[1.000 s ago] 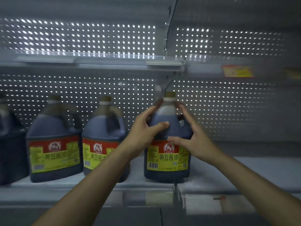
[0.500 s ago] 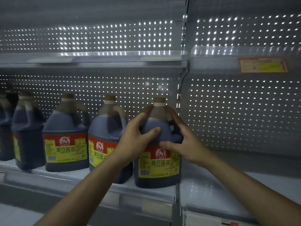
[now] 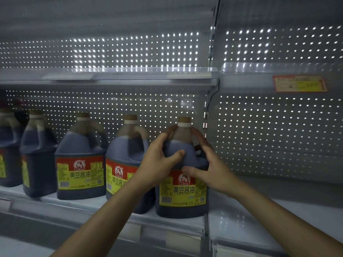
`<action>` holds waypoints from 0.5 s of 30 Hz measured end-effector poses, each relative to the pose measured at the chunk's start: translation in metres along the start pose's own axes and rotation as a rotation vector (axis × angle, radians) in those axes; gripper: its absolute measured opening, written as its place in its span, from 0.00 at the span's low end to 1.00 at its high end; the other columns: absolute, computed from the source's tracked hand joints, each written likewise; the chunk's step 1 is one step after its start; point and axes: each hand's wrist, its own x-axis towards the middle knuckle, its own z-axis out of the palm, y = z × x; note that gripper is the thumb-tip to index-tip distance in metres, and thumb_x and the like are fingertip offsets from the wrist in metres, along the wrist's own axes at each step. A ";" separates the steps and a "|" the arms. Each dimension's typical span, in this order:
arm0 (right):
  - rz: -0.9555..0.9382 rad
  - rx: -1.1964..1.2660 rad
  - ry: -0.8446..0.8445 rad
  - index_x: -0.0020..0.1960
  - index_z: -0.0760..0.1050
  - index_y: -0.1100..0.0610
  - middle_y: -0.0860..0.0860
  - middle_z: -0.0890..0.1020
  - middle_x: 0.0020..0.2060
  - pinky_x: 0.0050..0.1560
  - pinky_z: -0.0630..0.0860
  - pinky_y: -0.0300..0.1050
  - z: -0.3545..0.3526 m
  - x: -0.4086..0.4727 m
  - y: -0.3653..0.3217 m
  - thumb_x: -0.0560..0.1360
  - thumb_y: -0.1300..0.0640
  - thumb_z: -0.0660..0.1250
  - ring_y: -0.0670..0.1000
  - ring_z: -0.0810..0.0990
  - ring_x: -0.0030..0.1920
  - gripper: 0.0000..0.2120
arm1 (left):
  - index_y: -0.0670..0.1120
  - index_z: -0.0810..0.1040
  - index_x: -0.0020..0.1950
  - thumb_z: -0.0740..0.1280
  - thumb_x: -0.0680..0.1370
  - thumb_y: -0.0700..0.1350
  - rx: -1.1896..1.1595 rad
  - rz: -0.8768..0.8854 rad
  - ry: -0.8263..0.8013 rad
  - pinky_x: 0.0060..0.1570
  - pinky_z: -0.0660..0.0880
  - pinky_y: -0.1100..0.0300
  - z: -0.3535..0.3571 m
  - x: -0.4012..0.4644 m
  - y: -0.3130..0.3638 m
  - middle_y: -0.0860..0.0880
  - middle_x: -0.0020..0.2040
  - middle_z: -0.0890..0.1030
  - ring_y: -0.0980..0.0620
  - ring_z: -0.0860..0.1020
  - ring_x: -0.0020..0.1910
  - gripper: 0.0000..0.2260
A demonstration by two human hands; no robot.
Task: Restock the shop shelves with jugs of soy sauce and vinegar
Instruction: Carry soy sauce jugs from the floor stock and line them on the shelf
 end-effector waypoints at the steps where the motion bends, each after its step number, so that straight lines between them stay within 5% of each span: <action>1: 0.017 -0.007 -0.005 0.77 0.52 0.24 0.51 0.71 0.72 0.61 0.82 0.56 -0.001 0.000 -0.001 0.69 0.45 0.80 0.51 0.79 0.67 0.49 | 0.61 0.69 0.70 0.73 0.79 0.39 0.014 -0.004 -0.020 0.55 0.82 0.56 -0.002 0.000 0.001 0.54 0.61 0.82 0.58 0.83 0.58 0.26; 5: 0.064 -0.036 -0.010 0.76 0.53 0.24 0.46 0.68 0.76 0.62 0.82 0.53 -0.005 -0.006 -0.012 0.68 0.44 0.81 0.48 0.78 0.69 0.49 | 0.59 0.69 0.71 0.72 0.79 0.44 0.178 0.046 -0.155 0.59 0.80 0.59 -0.022 0.003 0.012 0.60 0.63 0.78 0.61 0.79 0.62 0.24; 9: 0.110 -0.209 0.107 0.77 0.61 0.32 0.43 0.71 0.71 0.67 0.78 0.53 -0.005 -0.024 -0.032 0.71 0.45 0.78 0.44 0.75 0.70 0.41 | 0.57 0.70 0.73 0.69 0.79 0.49 0.411 0.296 -0.122 0.65 0.74 0.56 -0.043 -0.003 0.031 0.58 0.67 0.74 0.58 0.73 0.67 0.23; 15: 0.192 -0.572 0.330 0.70 0.75 0.44 0.46 0.71 0.66 0.67 0.69 0.34 0.004 -0.100 -0.061 0.79 0.50 0.73 0.40 0.73 0.67 0.21 | 0.53 0.73 0.73 0.70 0.81 0.43 0.076 0.447 -0.526 0.62 0.73 0.67 -0.002 -0.038 0.042 0.60 0.66 0.77 0.62 0.75 0.66 0.21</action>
